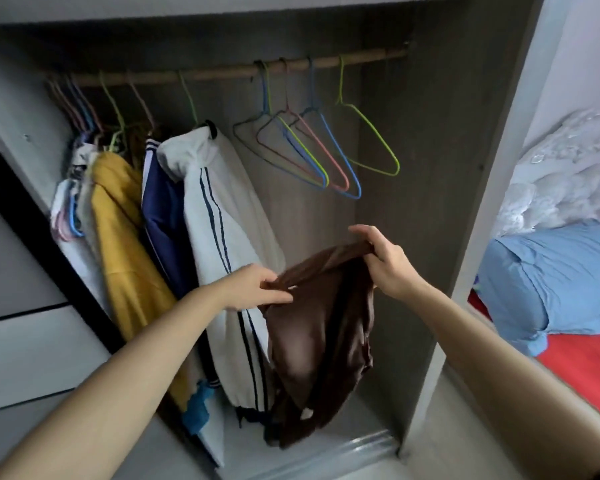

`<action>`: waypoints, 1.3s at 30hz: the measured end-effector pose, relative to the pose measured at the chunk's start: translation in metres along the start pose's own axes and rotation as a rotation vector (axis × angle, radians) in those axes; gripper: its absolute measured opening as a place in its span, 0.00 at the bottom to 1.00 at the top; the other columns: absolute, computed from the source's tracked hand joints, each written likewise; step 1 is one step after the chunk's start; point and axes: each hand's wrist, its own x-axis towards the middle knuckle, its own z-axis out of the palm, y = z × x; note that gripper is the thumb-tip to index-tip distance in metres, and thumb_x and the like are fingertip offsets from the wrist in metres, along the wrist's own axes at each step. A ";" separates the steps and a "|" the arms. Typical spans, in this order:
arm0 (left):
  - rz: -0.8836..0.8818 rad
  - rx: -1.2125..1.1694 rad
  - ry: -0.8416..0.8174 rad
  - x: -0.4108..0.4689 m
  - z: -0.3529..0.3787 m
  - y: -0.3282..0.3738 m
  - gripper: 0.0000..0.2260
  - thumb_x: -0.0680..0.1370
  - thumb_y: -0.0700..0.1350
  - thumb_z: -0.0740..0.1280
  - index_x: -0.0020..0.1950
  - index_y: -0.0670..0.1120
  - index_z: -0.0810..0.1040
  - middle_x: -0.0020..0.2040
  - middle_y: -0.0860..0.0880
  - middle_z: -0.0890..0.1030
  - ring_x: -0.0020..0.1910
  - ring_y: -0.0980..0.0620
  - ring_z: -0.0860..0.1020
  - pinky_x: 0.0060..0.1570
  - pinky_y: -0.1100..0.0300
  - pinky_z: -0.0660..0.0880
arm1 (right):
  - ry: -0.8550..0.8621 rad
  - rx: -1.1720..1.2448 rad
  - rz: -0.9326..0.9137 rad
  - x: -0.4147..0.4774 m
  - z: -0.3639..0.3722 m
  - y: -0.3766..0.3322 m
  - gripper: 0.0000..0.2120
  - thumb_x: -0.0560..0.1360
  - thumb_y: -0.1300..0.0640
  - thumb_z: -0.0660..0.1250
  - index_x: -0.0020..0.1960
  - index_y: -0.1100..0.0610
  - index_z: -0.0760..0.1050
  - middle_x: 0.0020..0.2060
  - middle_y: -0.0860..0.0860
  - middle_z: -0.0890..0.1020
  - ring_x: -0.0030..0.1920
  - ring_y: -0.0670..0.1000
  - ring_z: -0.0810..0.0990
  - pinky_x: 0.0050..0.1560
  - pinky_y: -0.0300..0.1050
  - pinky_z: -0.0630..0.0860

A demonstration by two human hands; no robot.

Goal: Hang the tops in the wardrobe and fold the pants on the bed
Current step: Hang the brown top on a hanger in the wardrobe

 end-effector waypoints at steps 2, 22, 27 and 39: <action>-0.079 0.042 -0.197 -0.005 0.016 -0.018 0.16 0.73 0.58 0.74 0.50 0.46 0.83 0.42 0.53 0.83 0.41 0.55 0.79 0.44 0.62 0.73 | -0.061 0.074 -0.071 0.003 0.010 -0.003 0.33 0.69 0.67 0.52 0.64 0.38 0.72 0.48 0.34 0.81 0.46 0.42 0.81 0.43 0.36 0.79; 0.085 -0.556 0.700 0.033 0.006 -0.021 0.18 0.76 0.38 0.61 0.63 0.52 0.76 0.41 0.51 0.75 0.44 0.52 0.76 0.50 0.61 0.73 | -0.500 -0.255 0.381 -0.020 0.051 -0.002 0.45 0.68 0.20 0.54 0.36 0.63 0.77 0.31 0.55 0.84 0.31 0.47 0.83 0.43 0.45 0.81; 0.000 -1.127 0.553 0.045 -0.005 0.003 0.13 0.74 0.32 0.62 0.54 0.44 0.78 0.36 0.49 0.74 0.36 0.53 0.75 0.43 0.59 0.74 | -0.603 -0.416 0.407 -0.015 0.075 -0.008 0.40 0.67 0.19 0.56 0.31 0.56 0.80 0.28 0.48 0.84 0.32 0.45 0.83 0.41 0.41 0.80; 0.240 -0.885 0.297 0.040 -0.032 -0.007 0.17 0.65 0.34 0.66 0.50 0.50 0.78 0.30 0.57 0.60 0.30 0.58 0.63 0.40 0.66 0.67 | -0.586 -0.335 0.645 -0.012 0.120 -0.024 0.15 0.72 0.45 0.65 0.53 0.52 0.80 0.42 0.56 0.84 0.41 0.56 0.86 0.30 0.46 0.82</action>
